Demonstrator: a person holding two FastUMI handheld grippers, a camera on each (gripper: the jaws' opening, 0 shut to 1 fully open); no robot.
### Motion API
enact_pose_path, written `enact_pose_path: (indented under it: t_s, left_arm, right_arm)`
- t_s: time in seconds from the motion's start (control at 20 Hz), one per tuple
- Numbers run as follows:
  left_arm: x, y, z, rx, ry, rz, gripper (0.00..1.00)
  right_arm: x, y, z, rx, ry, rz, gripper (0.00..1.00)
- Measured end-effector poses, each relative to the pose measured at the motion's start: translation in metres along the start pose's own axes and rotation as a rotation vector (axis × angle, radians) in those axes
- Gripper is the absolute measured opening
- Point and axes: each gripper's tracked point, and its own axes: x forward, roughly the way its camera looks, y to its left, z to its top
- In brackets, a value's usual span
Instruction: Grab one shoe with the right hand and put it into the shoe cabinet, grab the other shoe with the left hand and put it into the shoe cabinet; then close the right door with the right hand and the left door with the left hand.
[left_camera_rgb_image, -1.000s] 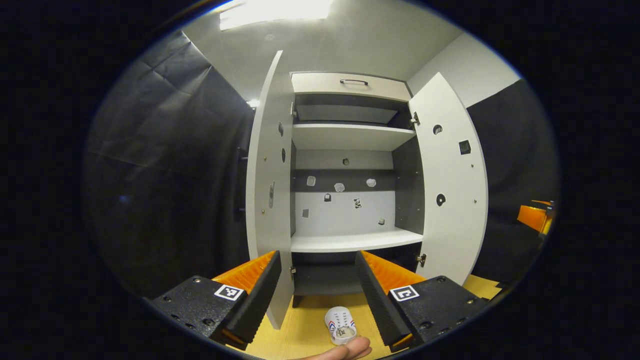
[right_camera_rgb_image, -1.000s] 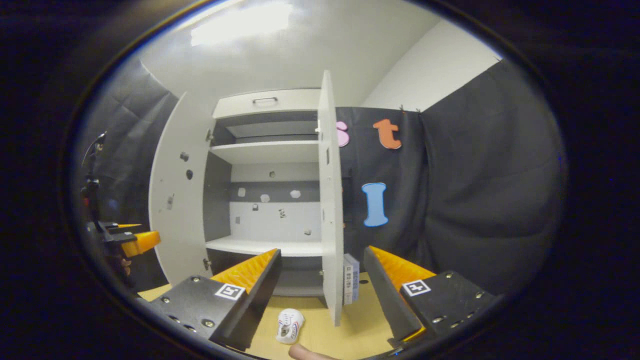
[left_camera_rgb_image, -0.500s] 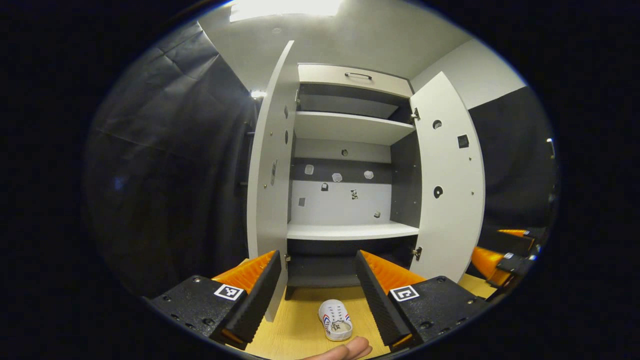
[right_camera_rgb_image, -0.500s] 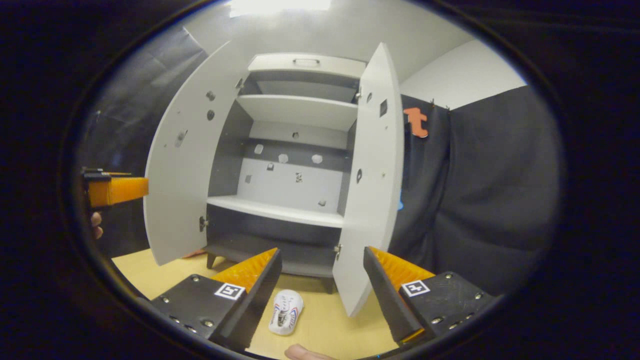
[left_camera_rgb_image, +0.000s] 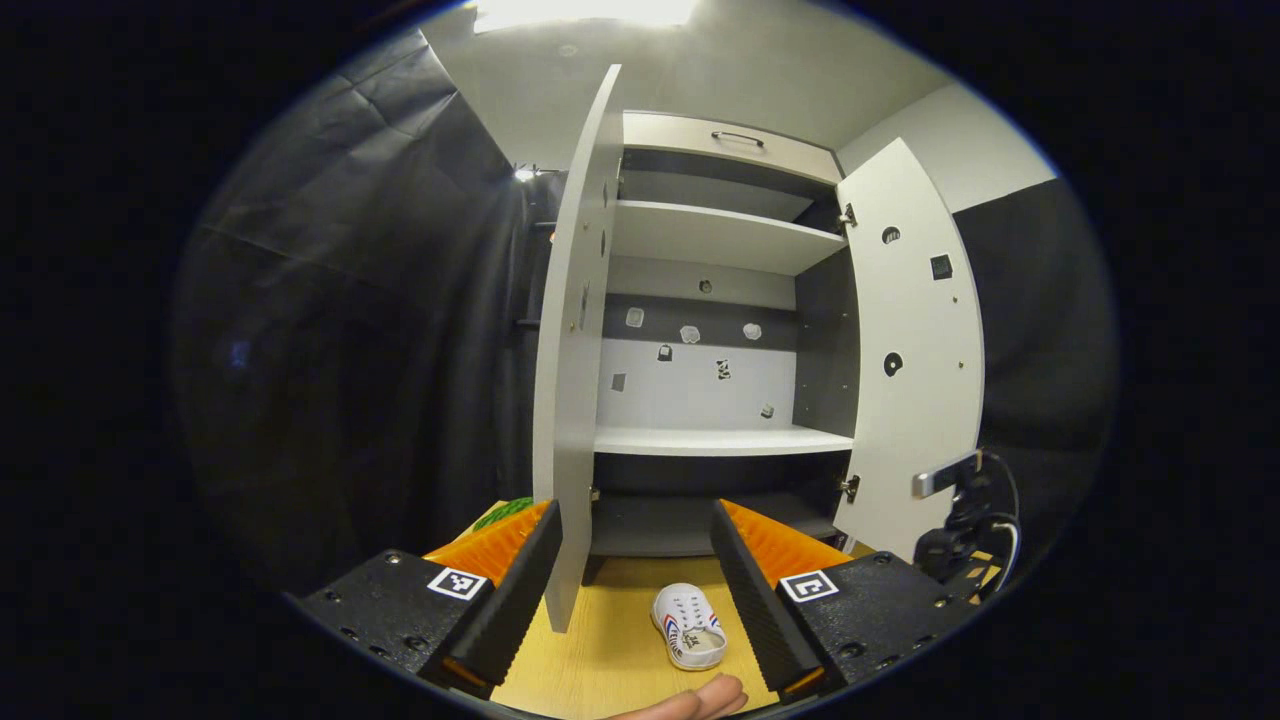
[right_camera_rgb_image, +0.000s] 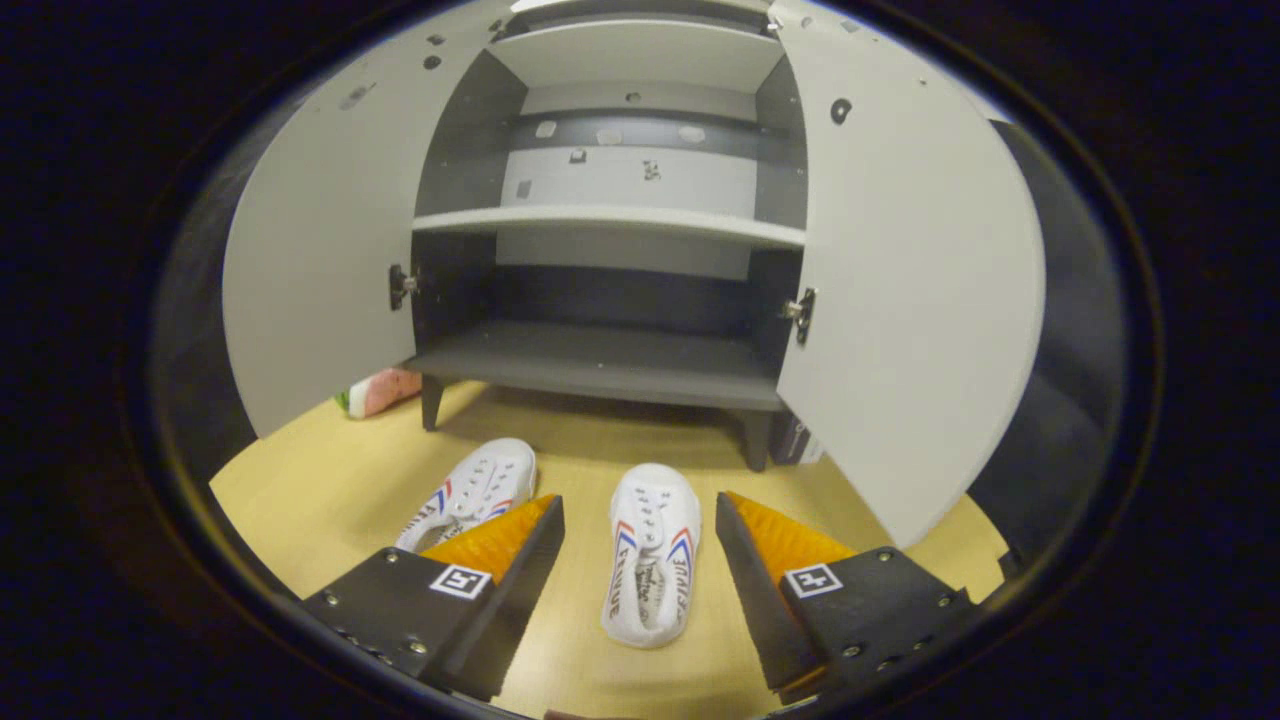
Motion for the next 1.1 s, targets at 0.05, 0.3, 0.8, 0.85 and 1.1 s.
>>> enact_pose_path:
  t_s: [0.05,0.3,0.8,0.85,1.1]
  left_arm:
    - [0.001,0.001,-0.002,0.003,0.001,-0.001,0.91]
    - [0.009,0.007,-0.010,-0.021,0.003,0.021,0.91]
    - [0.021,-0.012,-0.013,-0.022,-0.024,-0.058,0.91]
    - [0.021,-0.012,-0.014,-0.022,-0.022,-0.057,0.91]
    - [0.020,-0.015,-0.014,-0.002,-0.026,-0.060,0.91]
  right_arm:
    - [0.010,0.002,-0.012,-0.007,0.025,-0.011,0.91]
    - [0.042,0.013,-0.062,0.007,0.147,-0.043,0.84]
    - [0.075,0.011,-0.076,0.161,0.192,-0.043,0.55]
    - [0.078,0.013,-0.076,0.202,0.183,-0.029,0.39]
    - [0.081,0.017,-0.064,0.275,0.103,0.077,0.05]
